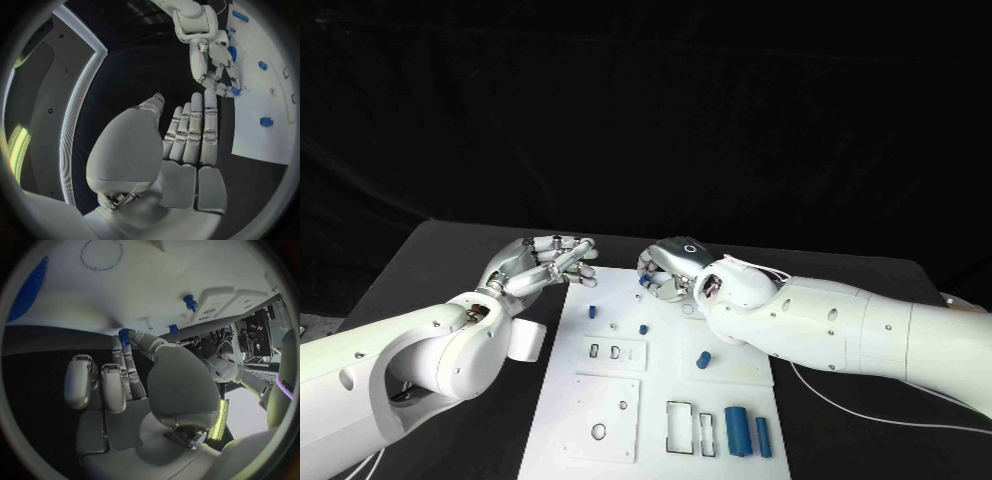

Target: Assemble the parts on the task board

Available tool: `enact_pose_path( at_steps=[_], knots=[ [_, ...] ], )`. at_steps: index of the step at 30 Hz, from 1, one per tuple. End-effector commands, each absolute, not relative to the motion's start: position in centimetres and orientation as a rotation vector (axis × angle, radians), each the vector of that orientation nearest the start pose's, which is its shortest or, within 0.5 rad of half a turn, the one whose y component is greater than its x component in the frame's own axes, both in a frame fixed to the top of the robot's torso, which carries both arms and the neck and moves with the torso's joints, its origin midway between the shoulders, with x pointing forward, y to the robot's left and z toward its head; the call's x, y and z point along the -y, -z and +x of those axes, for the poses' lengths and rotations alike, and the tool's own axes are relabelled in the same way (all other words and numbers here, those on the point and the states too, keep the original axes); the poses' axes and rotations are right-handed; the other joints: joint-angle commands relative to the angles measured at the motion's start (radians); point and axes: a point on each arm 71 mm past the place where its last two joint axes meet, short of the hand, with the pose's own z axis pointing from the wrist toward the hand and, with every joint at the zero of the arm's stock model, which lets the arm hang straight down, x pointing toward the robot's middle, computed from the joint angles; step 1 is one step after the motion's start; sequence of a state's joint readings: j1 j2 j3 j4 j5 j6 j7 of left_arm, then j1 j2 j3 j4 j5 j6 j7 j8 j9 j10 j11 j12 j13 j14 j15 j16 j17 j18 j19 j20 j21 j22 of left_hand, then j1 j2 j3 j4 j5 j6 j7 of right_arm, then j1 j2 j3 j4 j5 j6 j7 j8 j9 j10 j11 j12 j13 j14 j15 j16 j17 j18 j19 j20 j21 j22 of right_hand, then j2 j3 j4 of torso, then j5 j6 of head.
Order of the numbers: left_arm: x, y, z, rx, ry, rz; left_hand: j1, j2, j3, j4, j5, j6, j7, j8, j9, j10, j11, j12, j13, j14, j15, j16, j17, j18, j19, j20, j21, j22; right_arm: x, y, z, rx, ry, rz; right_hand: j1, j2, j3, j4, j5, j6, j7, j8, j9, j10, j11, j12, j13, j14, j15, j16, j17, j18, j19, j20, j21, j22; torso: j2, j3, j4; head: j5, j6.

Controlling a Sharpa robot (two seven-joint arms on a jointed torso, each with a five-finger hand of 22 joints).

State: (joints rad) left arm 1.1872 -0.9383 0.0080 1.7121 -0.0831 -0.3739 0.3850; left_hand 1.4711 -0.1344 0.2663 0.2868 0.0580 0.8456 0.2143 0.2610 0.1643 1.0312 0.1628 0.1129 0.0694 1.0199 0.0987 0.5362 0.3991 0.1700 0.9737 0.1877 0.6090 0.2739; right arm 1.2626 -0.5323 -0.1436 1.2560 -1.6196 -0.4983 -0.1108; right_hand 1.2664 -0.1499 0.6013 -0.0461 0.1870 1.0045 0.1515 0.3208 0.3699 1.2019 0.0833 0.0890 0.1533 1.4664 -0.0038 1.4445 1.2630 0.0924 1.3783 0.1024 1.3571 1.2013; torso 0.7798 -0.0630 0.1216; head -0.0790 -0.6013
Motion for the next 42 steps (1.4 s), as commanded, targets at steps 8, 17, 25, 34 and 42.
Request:
enact_pose_path(
  at_steps=[8,17,25,34,42],
  knots=[
    [-20.0,14.9,45.7,-1.417,1.611,-1.006,-0.009,-0.003,-0.008,0.0,-0.003,-0.004,0.012,-0.002,0.0,-0.004,0.003,-0.006,0.002,-0.013,0.003,0.006,0.004,0.009,-0.011,0.003,0.009,0.003,11.2,18.9,52.4,-1.447,-0.59,-0.377,-0.014,-0.016,0.023,0.011,-0.02,-0.072,0.028,-0.046,0.006,-0.097,0.032,-0.027,-0.022,0.042,0.036,0.004,-0.019,-0.01,-0.028,0.028,-0.021,-0.037,0.001,-0.0011,-0.0002,0.0,0.001],
    [-20.1,14.9,45.7,-1.414,1.606,-1.008,-0.009,-0.003,-0.008,0.0,-0.003,-0.004,0.013,-0.003,0.0,-0.005,0.003,-0.006,0.002,-0.014,0.003,0.007,0.005,0.009,-0.012,0.003,0.01,0.003,12.2,18.5,52.0,-1.412,-0.6,-0.346,-0.064,-0.077,-0.09,0.056,-0.016,-0.137,0.034,-0.101,0.008,-0.201,0.044,-0.002,-0.044,0.017,0.046,-0.031,-0.11,0.013,-0.089,0.042,-0.099,-0.143,0.001,-0.0009,-0.0041,0.0,0.006],
    [-20.4,14.9,45.8,-1.41,1.599,-1.016,-0.009,-0.002,-0.008,0.0,-0.003,-0.005,0.013,-0.003,0.0,-0.005,0.003,-0.007,0.002,-0.015,0.003,0.008,0.006,0.009,-0.013,0.003,0.01,0.004,15.0,17.7,50.8,-1.402,-0.619,-0.279,-0.05,-0.069,-0.117,0.066,-0.005,-0.124,0.032,-0.101,0.015,-0.188,0.04,0.025,-0.041,0.021,0.043,-0.025,-0.099,0.009,-0.075,0.039,-0.091,-0.125,0.0,0.0038,-0.0095,0.002,0.007],
    [-20.9,15.1,46.0,-1.408,1.589,-1.025,-0.009,-0.002,-0.008,0.0,-0.003,-0.005,0.013,-0.003,0.0,-0.005,0.003,-0.007,0.002,-0.015,0.003,0.008,0.006,0.009,-0.013,0.003,0.011,0.004,20.3,16.3,49.2,-1.495,-0.643,-0.11,-0.032,-0.072,-0.121,0.092,0.04,-0.097,0.02,-0.115,0.026,0.01,0.007,0.128,0.001,0.046,0.018,0.022,-0.009,-0.013,-0.008,0.019,-0.02,-0.008,-0.003,0.0113,-0.0247,-0.007,0.008],
    [-21.0,15.1,46.1,-1.408,1.588,-1.027,-0.009,-0.002,-0.008,0.0,-0.003,-0.005,0.013,-0.003,0.0,-0.005,0.003,-0.007,0.002,-0.015,0.003,0.008,0.006,0.009,-0.013,0.003,0.011,0.004,23.1,16.7,49.0,-1.624,-0.584,-0.049,-0.018,-0.092,-0.244,0.137,0.086,-0.154,-0.002,-0.107,0.067,0.032,-0.024,0.414,0.292,0.05,-0.011,0.038,0.015,-0.021,0.01,-0.009,0.001,0.036,-0.003,0.018,-0.0351,-0.018,0.005]
  ],
)
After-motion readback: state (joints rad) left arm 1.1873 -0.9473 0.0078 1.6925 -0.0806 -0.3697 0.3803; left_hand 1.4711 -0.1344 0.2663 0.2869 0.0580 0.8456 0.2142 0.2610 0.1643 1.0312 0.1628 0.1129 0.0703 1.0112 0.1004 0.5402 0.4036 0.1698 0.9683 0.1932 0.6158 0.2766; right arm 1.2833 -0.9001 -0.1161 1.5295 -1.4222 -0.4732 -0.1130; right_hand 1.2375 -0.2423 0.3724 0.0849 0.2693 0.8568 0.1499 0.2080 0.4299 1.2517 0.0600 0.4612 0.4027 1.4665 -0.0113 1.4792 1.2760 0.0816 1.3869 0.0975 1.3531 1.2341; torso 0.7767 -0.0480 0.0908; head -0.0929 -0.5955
